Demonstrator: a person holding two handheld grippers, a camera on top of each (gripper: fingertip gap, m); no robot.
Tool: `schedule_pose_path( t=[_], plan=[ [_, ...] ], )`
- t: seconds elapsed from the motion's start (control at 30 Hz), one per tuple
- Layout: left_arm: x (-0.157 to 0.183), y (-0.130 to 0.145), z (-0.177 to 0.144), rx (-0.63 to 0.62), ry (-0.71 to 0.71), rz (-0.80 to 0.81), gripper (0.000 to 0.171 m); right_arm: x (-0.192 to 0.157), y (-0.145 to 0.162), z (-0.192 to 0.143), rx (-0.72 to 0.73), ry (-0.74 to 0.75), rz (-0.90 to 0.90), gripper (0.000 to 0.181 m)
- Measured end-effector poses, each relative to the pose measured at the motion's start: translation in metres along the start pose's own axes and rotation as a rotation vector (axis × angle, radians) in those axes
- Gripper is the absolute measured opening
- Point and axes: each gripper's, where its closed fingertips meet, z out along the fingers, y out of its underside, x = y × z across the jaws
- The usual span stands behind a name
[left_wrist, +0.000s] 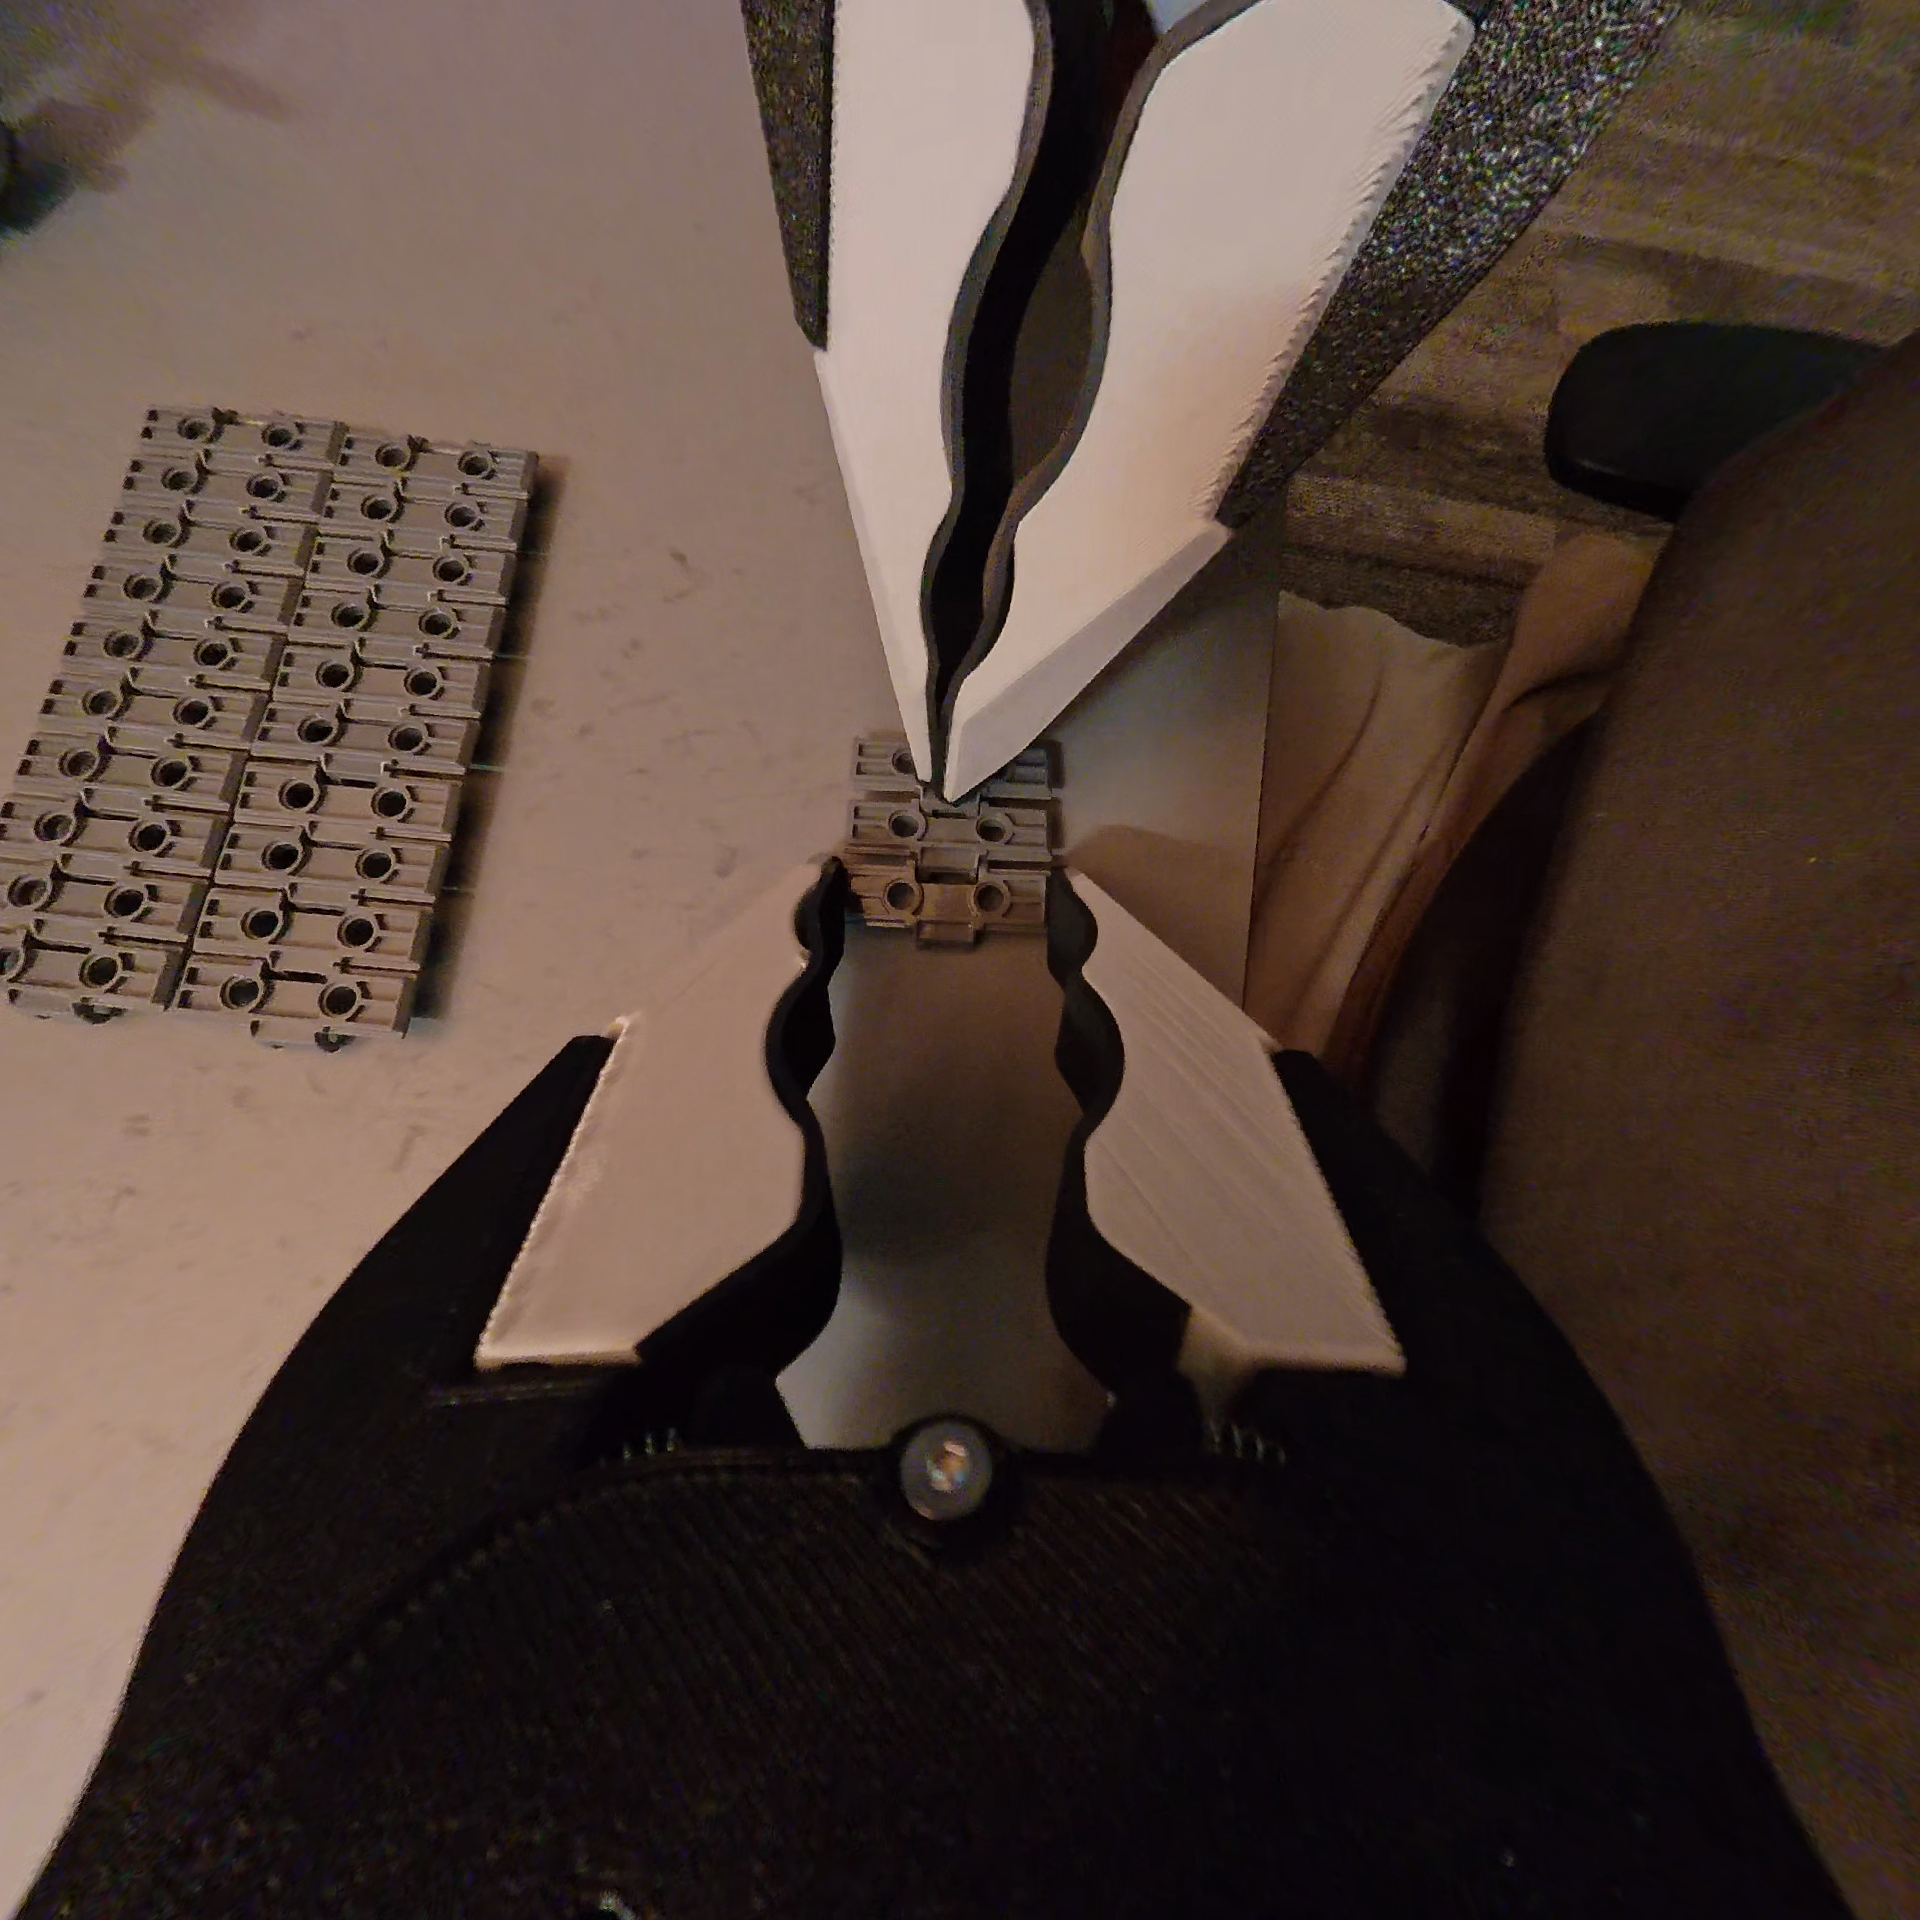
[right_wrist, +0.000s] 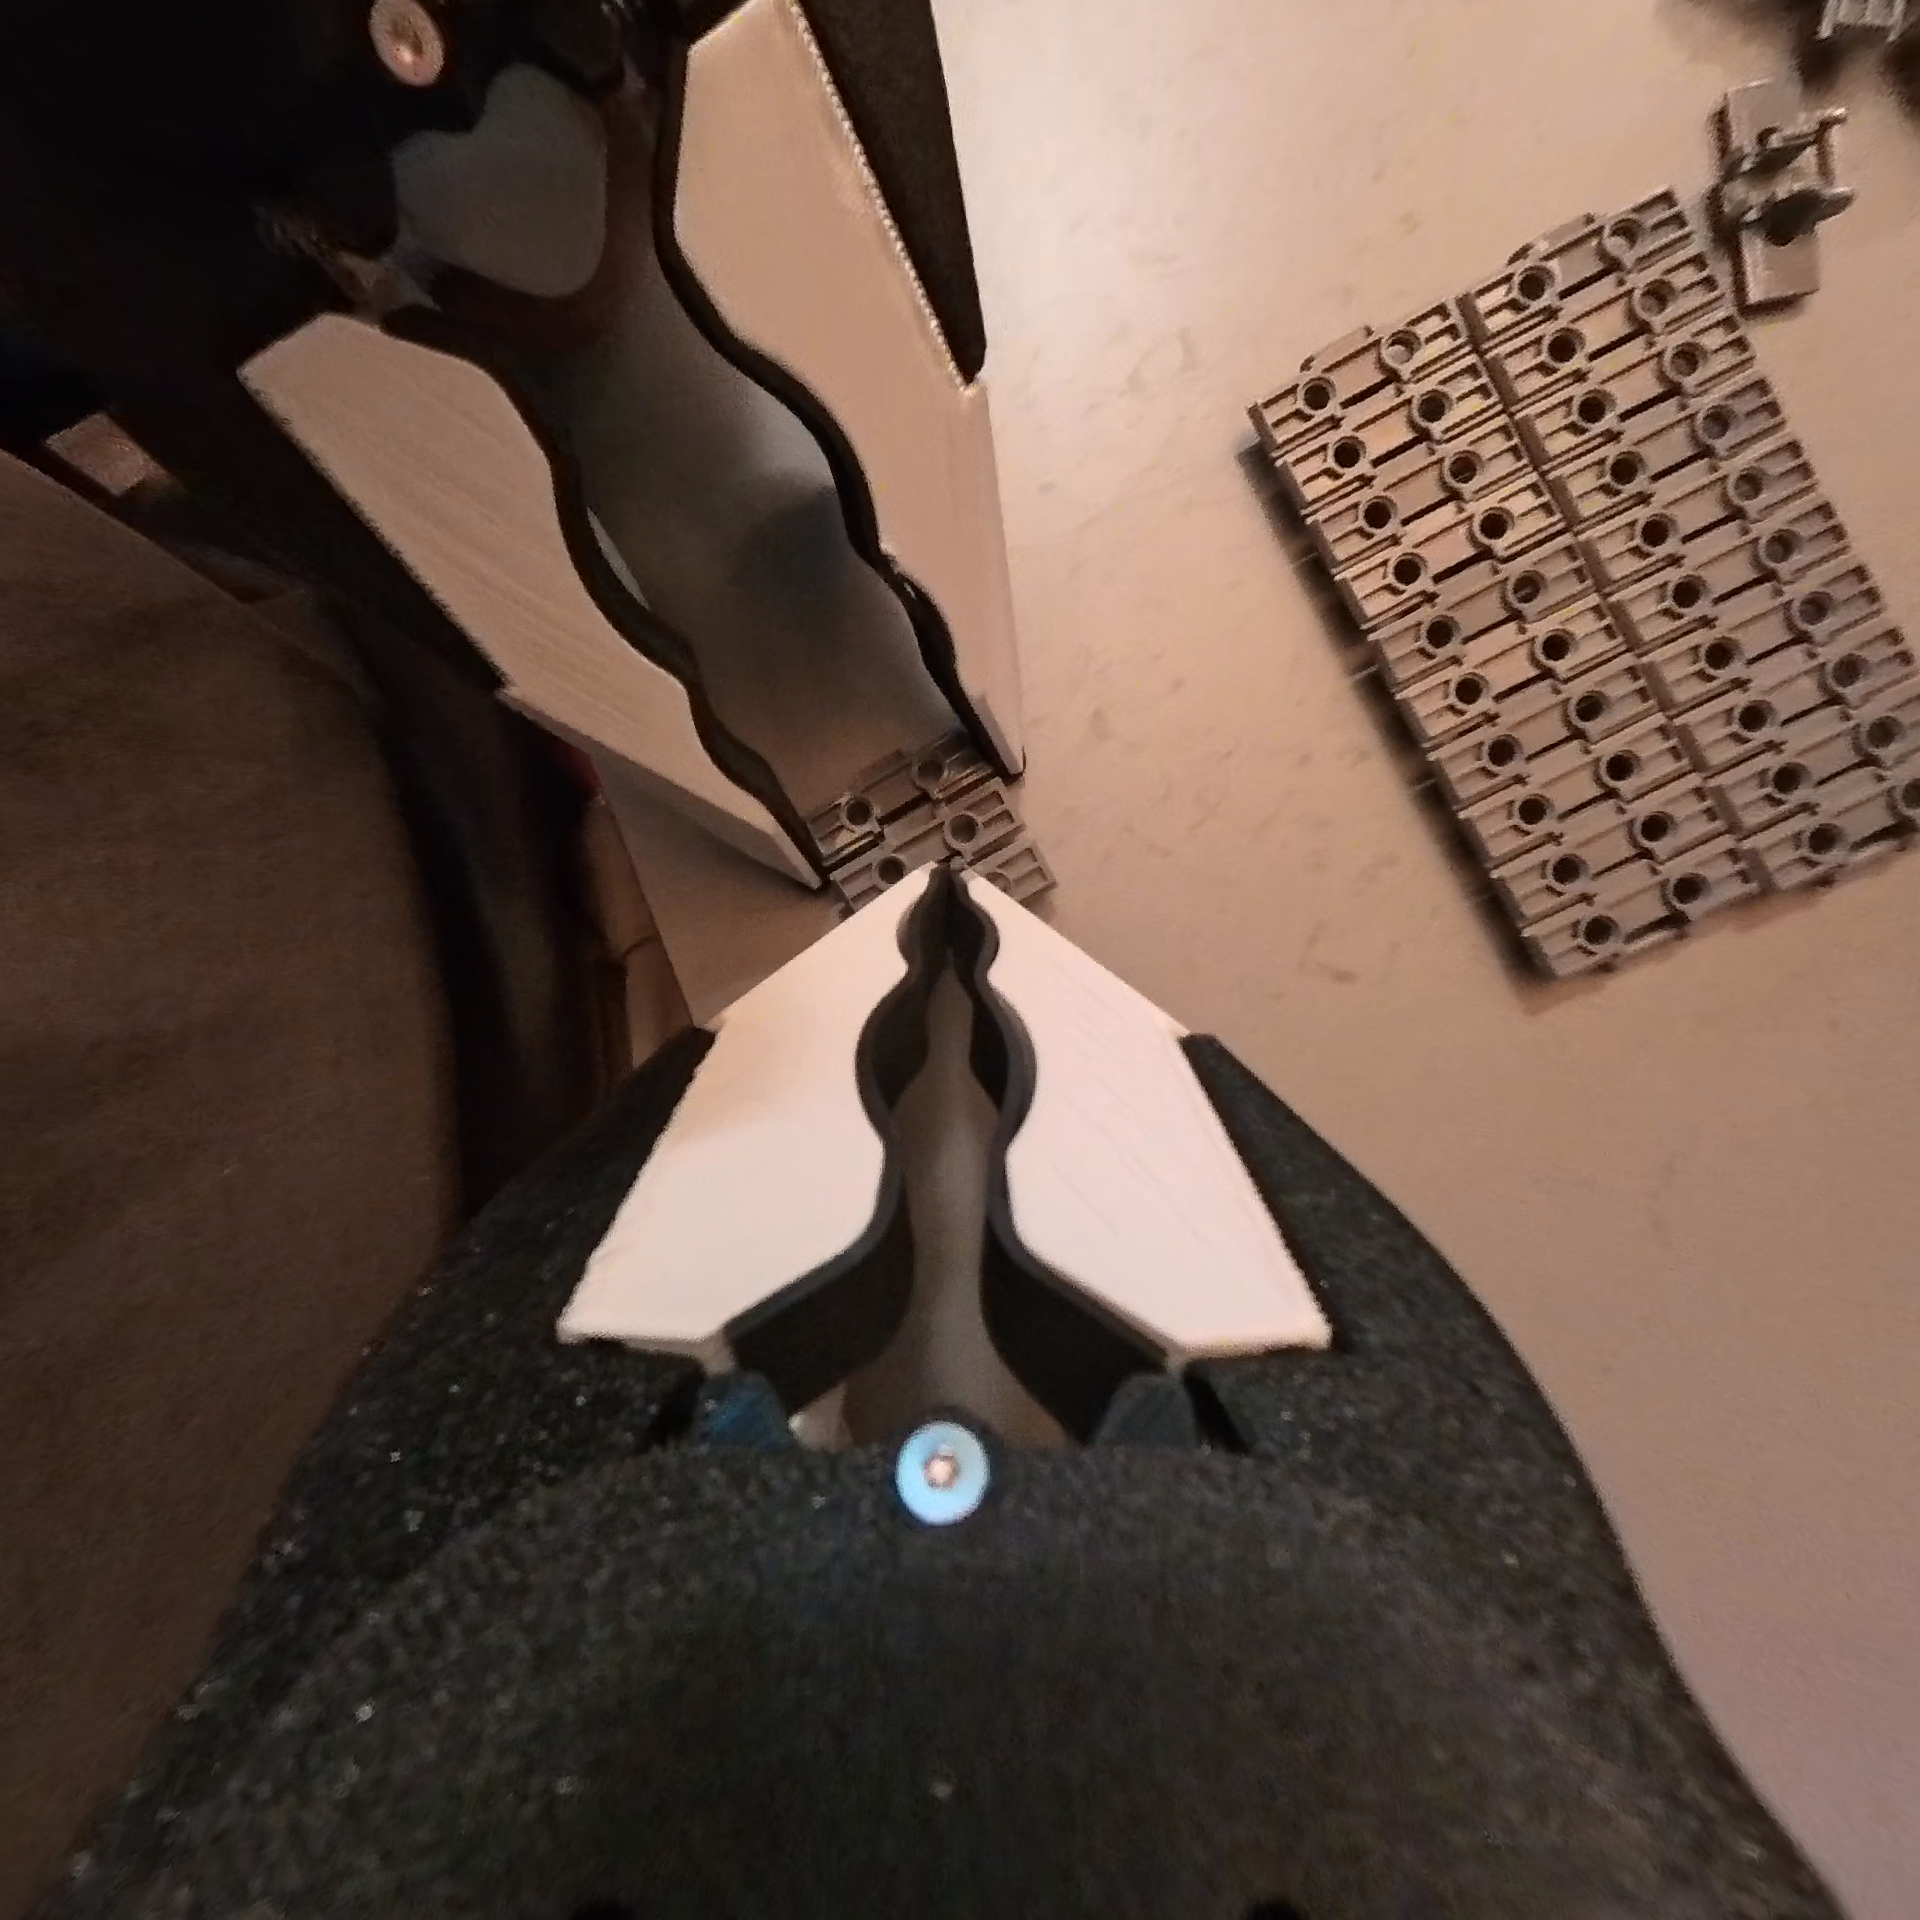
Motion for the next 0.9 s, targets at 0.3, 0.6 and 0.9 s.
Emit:
schedule_pose_path(
  t=[0.3, 0.6, 0.9],
  plan=[
    [-0.0002, -0.0002, 0.0001, 0.001, 0.008, 0.001, 0.036, -0.0005, -0.0005, 0.0007, -0.045, -0.128, 0.092, 0.0],
    [-0.0005, -0.0003, 0.0001, 0.001, 0.008, 0.0, 0.036, -0.0008, -0.0014, 0.0017, -0.078, -0.145, 0.085, 0.0],
    [-0.0008, -0.0001, 0.0002, 0.001, 0.005, 0.002, 0.037, -0.0011, -0.0007, 0.0034, -0.103, -0.112, 0.05, 0.0]
  ],
)
